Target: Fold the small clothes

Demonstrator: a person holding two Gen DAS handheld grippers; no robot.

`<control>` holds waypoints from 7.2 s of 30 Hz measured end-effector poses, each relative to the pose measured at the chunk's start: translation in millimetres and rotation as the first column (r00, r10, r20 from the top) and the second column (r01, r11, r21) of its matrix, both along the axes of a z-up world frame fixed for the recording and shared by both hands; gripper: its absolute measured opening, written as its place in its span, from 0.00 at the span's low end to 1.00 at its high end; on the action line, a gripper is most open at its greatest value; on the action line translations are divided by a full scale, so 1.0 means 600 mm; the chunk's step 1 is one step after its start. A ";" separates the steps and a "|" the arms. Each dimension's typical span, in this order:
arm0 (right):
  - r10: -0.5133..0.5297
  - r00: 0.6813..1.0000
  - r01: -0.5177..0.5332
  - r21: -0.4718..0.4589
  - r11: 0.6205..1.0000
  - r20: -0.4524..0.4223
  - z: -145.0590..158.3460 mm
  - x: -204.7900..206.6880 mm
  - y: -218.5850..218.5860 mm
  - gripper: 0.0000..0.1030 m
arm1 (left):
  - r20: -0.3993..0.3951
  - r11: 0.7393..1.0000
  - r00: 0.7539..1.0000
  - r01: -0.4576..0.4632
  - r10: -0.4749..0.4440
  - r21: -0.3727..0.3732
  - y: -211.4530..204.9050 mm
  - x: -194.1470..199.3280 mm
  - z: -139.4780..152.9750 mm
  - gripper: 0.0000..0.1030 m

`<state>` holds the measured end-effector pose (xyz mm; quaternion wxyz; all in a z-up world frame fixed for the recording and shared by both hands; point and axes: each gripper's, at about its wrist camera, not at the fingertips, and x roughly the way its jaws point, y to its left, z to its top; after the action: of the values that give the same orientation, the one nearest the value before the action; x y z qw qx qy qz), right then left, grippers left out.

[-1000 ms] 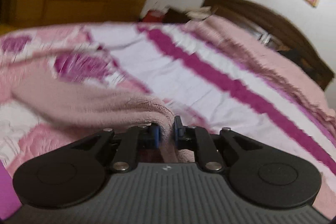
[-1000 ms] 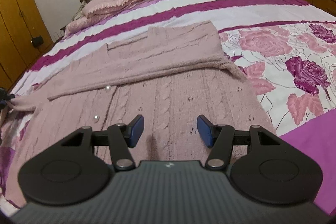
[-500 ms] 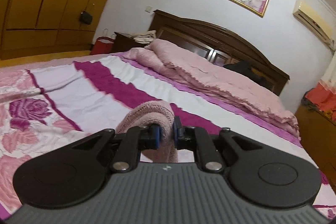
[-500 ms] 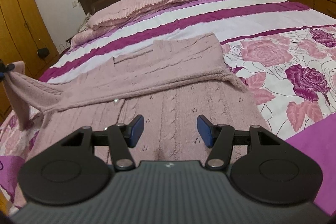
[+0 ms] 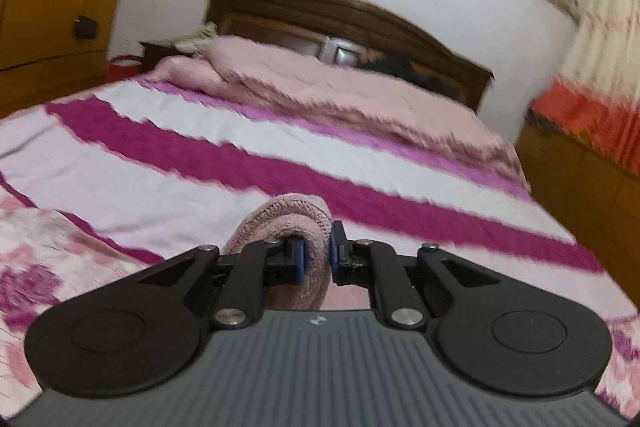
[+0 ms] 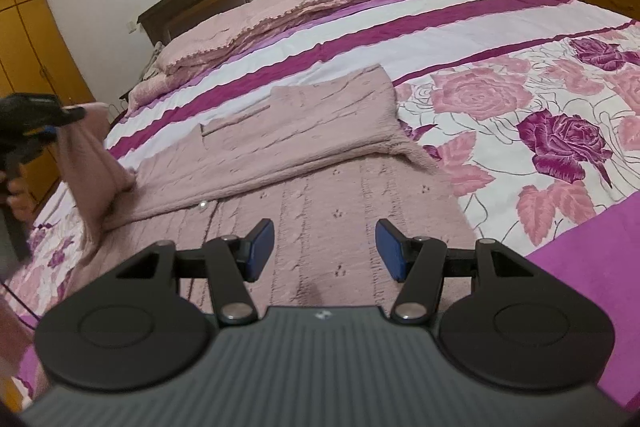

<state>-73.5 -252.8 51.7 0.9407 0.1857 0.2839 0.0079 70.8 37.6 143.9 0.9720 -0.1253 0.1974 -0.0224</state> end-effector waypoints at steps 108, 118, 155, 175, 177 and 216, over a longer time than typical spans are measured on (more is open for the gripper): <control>0.001 0.994 0.024 -0.217 0.976 0.113 0.059 0.239 0.058 0.11 | -0.282 0.985 0.955 -0.043 0.091 0.169 0.137 -0.019 -0.072 0.59; 0.016 0.998 -0.024 -0.147 0.989 -0.054 -0.026 0.231 -0.020 0.27 | -0.327 0.977 0.942 -0.002 0.073 0.212 0.097 0.037 -0.113 0.59; 0.088 0.995 -0.099 -0.413 0.906 -0.044 -0.003 0.309 -0.014 0.16 | -0.327 0.972 0.936 -0.060 0.133 0.225 0.092 0.100 -0.188 0.72; 0.092 0.994 -0.105 -0.345 0.933 -0.054 0.042 0.180 -0.015 0.48 | -0.322 0.969 0.940 -0.035 0.115 0.244 0.110 -0.005 -0.110 0.78; 0.120 0.990 -0.137 -0.322 0.937 -0.071 0.046 0.154 -0.009 0.48 | -0.320 0.970 0.940 -0.041 0.119 0.240 0.115 -0.033 -0.095 0.78; 0.464 0.844 -0.532 -0.520 0.668 -0.267 0.038 -0.158 -0.016 0.48 | -0.431 0.880 0.900 0.259 -0.070 0.399 0.071 -0.314 -0.116 0.78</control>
<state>-168.6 -262.2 74.3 0.8955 -0.1919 0.3647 0.1681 -117.6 80.0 74.2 0.9067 0.1167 0.4038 -0.0343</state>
